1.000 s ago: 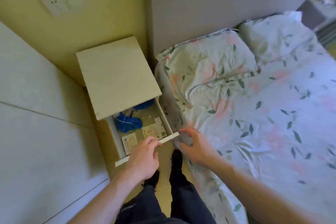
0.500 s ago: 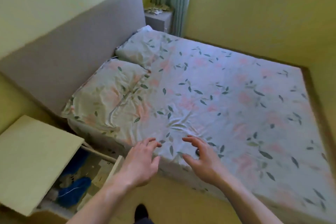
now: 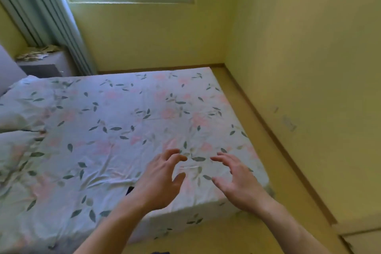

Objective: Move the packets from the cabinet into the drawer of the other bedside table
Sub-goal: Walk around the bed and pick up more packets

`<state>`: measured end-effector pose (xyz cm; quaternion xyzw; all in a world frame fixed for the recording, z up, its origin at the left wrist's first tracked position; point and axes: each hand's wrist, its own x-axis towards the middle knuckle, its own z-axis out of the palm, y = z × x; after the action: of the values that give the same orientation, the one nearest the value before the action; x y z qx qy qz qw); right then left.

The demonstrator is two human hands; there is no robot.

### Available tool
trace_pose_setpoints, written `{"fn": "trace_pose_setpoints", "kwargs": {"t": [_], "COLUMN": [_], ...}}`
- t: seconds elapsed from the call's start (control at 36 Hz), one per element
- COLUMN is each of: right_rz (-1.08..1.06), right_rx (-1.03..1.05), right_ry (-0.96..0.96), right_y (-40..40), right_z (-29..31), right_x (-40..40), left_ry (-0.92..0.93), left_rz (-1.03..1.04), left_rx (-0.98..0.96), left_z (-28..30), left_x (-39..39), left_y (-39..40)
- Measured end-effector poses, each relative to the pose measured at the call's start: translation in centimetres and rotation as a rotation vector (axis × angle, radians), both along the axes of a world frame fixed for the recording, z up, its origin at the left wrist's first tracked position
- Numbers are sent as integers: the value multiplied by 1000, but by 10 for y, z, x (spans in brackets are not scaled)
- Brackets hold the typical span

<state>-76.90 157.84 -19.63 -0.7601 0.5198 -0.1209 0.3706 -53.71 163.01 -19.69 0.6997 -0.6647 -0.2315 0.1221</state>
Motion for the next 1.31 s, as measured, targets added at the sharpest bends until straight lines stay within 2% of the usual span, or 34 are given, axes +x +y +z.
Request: {"fn": "trace_pose_setpoints", "kwargs": {"t": [0.28, 0.42, 0.56, 0.72, 0.83, 0.97, 1.17, 1.31], "right_rz": [-162, -245, -382, -526, -495, -402, -259, -122], "right_rx": [-62, -60, -51, -81, -86, -67, -53, -60], "right_ry": [-54, -52, -55, -73, -69, -74, -48, -33], "right_y": [-104, -156, -202, -262, -318, -405, -534, -628], "right_z": [13, 19, 23, 29, 22, 15, 13, 16], "right_x": [-153, -224, -319, -417, -461, -504, -563, -570], "left_ry": [-108, -84, -46, 43, 58, 16, -23, -28], "left_rz": [-147, -164, -241, -384, -420, -361, -140, 9], "left_rx": [23, -6, -39, -64, -73, -67, -26, -33], "left_z": [-4, -12, -26, -1, 6, 3, -8, -13], "left_x": [-115, -176, -274, -392, -445, -488, -518, -516], "left_y": [-136, -214, -314, -403, -454, -517, -607, -644]}}
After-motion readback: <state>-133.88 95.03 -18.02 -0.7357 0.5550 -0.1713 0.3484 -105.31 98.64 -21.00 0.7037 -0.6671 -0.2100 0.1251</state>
